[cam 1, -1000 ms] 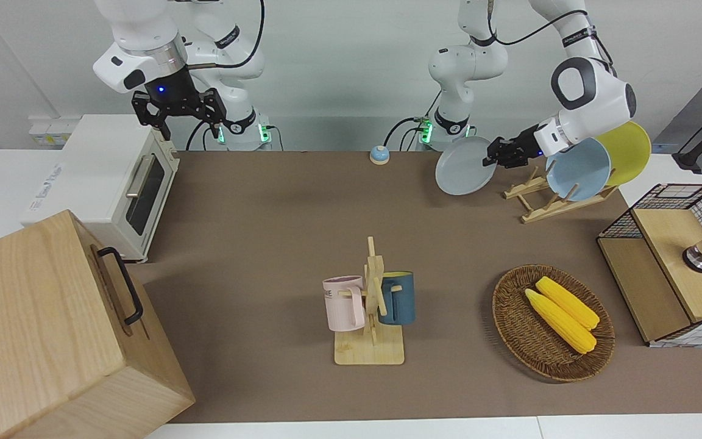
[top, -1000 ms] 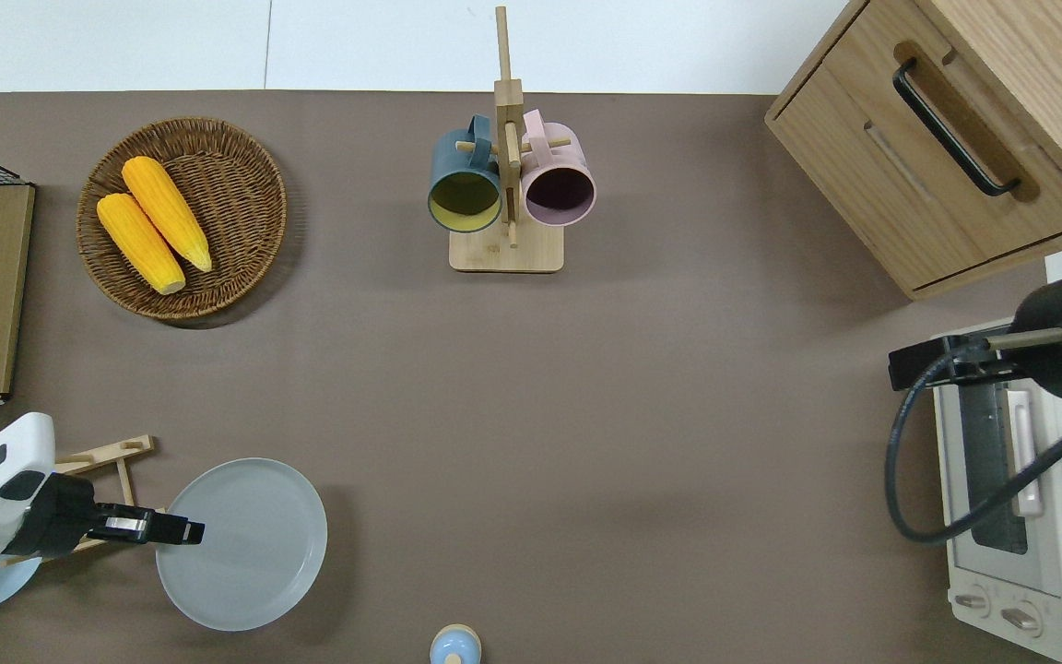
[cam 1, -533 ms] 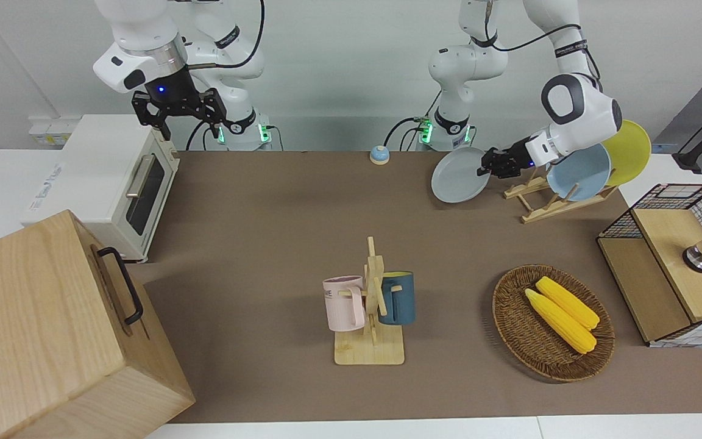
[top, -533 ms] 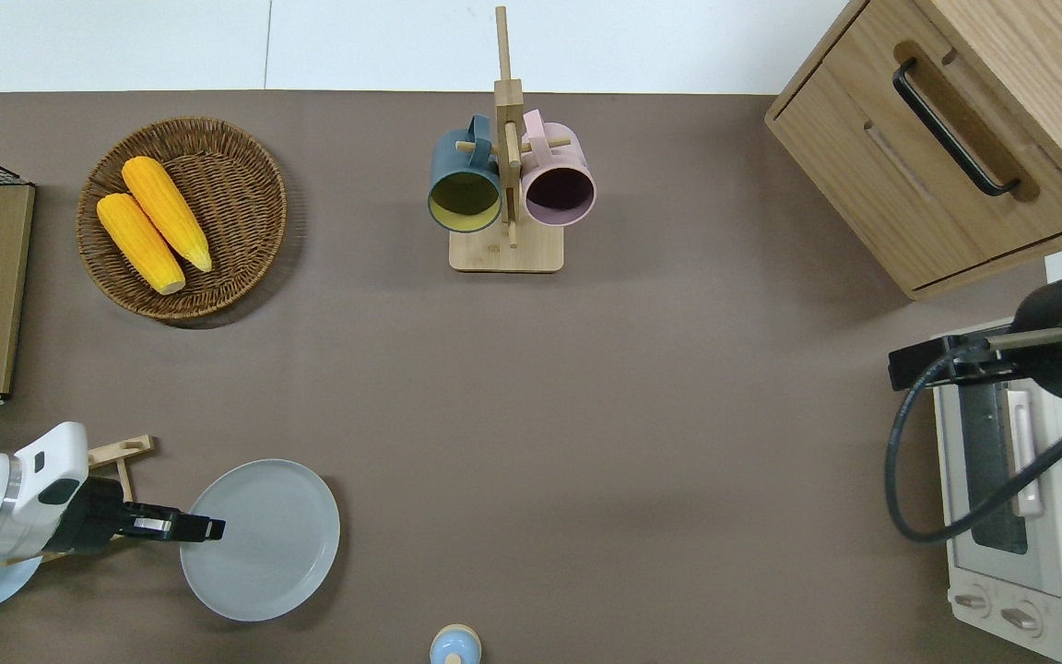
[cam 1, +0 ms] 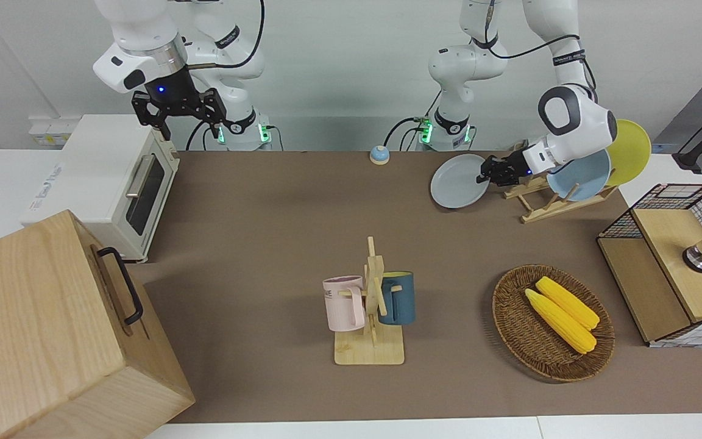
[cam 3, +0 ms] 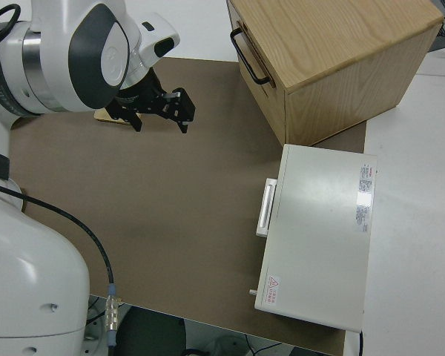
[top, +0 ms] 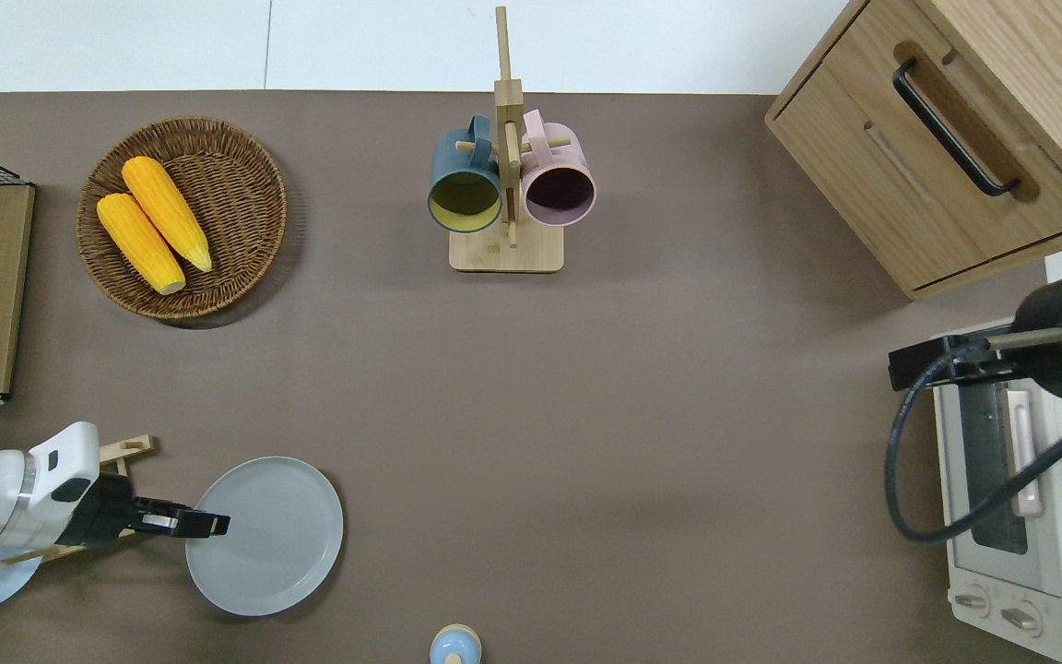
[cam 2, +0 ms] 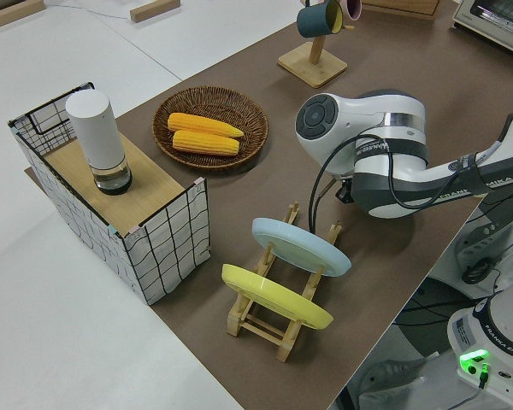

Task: Pick gray plate from low plate rack and place it on table with left arm
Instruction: 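Carry the gray plate away from the rack and lower it onto the table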

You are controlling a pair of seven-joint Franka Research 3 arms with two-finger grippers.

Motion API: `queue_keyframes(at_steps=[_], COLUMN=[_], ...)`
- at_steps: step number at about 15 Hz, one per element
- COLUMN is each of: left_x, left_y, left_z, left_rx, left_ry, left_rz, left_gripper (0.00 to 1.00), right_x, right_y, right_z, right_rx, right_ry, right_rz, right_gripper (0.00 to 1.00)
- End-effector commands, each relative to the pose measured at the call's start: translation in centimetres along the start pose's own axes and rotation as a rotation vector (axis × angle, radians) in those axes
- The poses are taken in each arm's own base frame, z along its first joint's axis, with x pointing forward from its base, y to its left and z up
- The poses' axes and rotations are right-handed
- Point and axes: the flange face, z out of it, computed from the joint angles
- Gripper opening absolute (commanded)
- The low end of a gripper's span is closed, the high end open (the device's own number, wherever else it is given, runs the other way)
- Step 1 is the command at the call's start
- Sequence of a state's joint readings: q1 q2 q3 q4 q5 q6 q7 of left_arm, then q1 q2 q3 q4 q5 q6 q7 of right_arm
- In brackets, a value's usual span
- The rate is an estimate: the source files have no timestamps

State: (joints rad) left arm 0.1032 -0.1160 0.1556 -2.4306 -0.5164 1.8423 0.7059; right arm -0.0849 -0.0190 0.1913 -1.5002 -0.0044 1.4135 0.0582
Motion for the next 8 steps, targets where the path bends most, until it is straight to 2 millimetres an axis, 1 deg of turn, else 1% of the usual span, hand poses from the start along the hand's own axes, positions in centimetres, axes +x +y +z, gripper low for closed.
queue_keyframes(at_steps=[1, 2, 4, 6, 7, 8], left_x=[0.2, 0.2, 0.28, 0.3, 0.37, 0.47], left_y=[-0.62, -0.62, -0.6, -0.55, -0.48, -0.39], left_z=[0.84, 0.84, 0.7, 0.58, 0.4, 0.16], left_rx=[0.005, 0.005, 0.008, 0.011, 0.013, 0.016], left_ry=[0.013, 0.013, 0.015, 0.017, 0.02, 0.024], left_rz=[0.011, 0.011, 0.013, 0.014, 0.016, 0.019], left_gripper=[0.11, 0.24, 0.45, 0.61, 0.72, 0.92], right_x=[-0.26, -0.27, -0.26, -0.27, -0.27, -0.26], right_y=[0.02, -0.06, 0.02, -0.06, -0.06, 0.02], right_z=[-0.27, -0.27, -0.27, -0.27, -0.27, -0.27], right_rx=[0.007, 0.006, 0.007, 0.006, 0.006, 0.007], right_ry=[-0.006, -0.006, -0.006, -0.006, -0.006, -0.006], right_rz=[0.001, -0.001, -0.001, -0.002, -0.001, 0.001], right_gripper=[0.987, 0.99, 0.99, 0.99, 0.99, 0.987])
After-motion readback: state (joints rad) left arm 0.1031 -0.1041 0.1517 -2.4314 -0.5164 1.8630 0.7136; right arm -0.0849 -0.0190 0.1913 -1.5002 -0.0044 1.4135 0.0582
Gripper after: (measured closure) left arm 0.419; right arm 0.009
